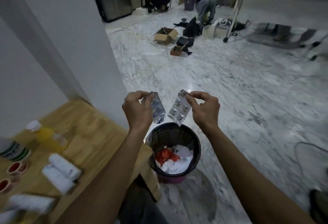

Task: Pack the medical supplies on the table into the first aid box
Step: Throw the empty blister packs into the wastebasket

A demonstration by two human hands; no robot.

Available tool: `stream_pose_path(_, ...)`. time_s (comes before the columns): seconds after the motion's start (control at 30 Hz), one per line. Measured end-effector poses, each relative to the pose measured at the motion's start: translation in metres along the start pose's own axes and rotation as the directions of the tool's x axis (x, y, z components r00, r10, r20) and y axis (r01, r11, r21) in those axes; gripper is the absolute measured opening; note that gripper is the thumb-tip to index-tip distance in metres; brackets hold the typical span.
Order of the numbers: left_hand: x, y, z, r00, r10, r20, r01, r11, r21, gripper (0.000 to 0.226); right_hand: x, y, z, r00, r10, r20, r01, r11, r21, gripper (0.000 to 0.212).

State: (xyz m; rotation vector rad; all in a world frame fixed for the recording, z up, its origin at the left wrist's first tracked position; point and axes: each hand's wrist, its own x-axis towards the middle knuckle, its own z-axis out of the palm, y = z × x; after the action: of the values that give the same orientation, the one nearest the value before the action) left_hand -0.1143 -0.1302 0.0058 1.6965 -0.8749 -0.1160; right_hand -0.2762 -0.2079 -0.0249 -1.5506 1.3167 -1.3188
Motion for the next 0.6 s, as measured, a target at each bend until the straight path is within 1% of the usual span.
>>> stream_pose_path(0.13, -0.028, -0.014, 0.051, 0.994, -0.105, 0.009, 0.105, 0.994, -0.016, 0.011, 0.004, 0.039, -0.005, 1.0, 0.021, -0.02, -0.022, 0.999, -0.03, 0.005)
stream_pose_path(0.27, -0.057, -0.04, 0.088, 0.978, -0.208, 0.009, 0.208, 0.978, 0.018, 0.007, -0.001, 0.079, -0.004, 0.992, 0.123, -0.008, -0.123, 0.992, -0.018, 0.005)
stream_pose_path(0.4, -0.076, -0.071, 0.11, 0.951, -0.309, 0.014, 0.308, 0.951, 0.035, 0.004, -0.008, 0.114, 0.002, 0.967, 0.253, 0.029, -0.253, 0.967, 0.003, 0.009)
stream_pose_path(0.5, -0.084, -0.097, 0.123, 0.916, -0.399, 0.023, 0.398, 0.916, 0.045, 0.005, -0.014, 0.135, 0.011, 0.952, 0.303, 0.052, -0.303, 0.953, 0.0, 0.011)
stream_pose_path(0.6, -0.088, -0.112, 0.13, 0.896, -0.444, 0.031, 0.442, 0.895, 0.057, 0.007, -0.019, 0.154, 0.024, 0.936, 0.345, 0.068, -0.345, 0.938, -0.01, 0.014)
